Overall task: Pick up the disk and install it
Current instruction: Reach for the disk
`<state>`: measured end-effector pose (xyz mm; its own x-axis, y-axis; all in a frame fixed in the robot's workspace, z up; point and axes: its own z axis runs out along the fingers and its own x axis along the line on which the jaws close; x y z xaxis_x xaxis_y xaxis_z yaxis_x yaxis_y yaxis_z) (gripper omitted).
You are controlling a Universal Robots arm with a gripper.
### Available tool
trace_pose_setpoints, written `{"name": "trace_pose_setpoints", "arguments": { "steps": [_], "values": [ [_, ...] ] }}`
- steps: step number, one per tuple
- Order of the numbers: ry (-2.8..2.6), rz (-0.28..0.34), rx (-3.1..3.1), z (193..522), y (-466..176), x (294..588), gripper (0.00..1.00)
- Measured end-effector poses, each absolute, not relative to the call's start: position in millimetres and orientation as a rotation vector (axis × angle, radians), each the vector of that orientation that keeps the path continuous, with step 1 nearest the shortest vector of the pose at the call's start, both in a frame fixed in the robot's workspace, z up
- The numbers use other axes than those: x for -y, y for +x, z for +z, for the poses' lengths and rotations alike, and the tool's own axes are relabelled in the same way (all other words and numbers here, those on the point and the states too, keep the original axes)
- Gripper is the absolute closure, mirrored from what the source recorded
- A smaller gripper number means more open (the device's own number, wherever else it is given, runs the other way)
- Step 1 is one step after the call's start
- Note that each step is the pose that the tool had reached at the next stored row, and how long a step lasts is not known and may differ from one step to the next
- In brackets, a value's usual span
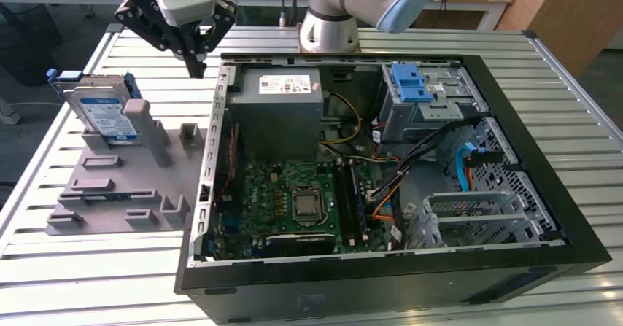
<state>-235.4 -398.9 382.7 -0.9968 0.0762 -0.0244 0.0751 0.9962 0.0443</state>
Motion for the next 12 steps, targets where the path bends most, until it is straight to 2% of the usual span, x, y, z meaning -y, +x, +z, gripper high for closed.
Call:
{"name": "trace_pose_setpoints", "arguments": {
  "steps": [12],
  "values": [
    [0.118,0.068,-3.112,382.2,-237.6,398.9,0.89]
  ]
}}
